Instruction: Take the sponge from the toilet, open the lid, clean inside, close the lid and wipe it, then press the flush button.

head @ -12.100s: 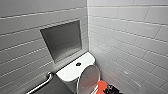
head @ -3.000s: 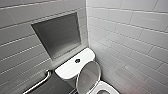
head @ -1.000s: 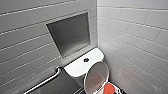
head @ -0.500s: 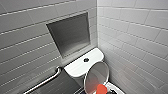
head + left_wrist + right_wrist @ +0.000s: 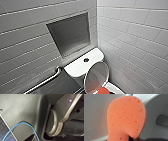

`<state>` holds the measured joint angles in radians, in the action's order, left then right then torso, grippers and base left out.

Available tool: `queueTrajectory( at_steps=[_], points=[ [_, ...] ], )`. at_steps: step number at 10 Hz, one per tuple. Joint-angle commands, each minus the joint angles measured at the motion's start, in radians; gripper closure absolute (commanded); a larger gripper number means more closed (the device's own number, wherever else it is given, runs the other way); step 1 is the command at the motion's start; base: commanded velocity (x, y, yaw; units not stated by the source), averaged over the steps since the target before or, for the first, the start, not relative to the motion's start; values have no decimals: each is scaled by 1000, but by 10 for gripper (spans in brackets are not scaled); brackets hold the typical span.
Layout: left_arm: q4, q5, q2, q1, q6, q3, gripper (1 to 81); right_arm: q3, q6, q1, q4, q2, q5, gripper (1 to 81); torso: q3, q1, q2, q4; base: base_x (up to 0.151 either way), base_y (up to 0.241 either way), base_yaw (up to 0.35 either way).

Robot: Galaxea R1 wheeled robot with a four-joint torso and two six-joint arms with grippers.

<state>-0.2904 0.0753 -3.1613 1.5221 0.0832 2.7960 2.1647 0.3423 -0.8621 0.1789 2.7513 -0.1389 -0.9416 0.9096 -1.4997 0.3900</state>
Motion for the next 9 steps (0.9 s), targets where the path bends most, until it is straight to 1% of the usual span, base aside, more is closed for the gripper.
queueTrajectory(
  at_steps=[1, 2, 3, 5, 6, 7, 9],
  points=[
    [1, 77, 1, 5, 0, 1, 10, -23, 4, 41, -21, 17, 58, 811, 0, 0, 0, 0, 0, 0, 0],
    [2, 77, 1, 6, 0, 1, 10, -58, 1, 24, -27, -3, 64, 811, 0, 0, 0, 0, 0, 0, 0],
    [2, 77, 1, 7, 0, 1, 10, -117, -2, 10, -41, -41, 62, 811, 0, 0, 0, 0, 0, 0, 0],
    [1, 77, -2, 6, 0, -3, 10, -218, -2, -13, -44, -130, 56, 811, 0, 0, 0, 0, 0, 0, 0],
    [1, 77, -2, 7, 0, -6, 10, -231, -2, -35, -42, -154, 53, 811, 0, 0, 0, 0, 0, 0, 0],
    [1, 77, -2, 7, 0, -6, 10, -214, -2, -58, -41, -163, 52, 811, 0, 0, 0, 0, 0, 0, 0],
    [1, 77, 0, 6, 0, -6, 10, -149, 1, -107, -39, -166, 32, 811, 0, 0, 0, 0, 0, 0, 0]
  ],
)
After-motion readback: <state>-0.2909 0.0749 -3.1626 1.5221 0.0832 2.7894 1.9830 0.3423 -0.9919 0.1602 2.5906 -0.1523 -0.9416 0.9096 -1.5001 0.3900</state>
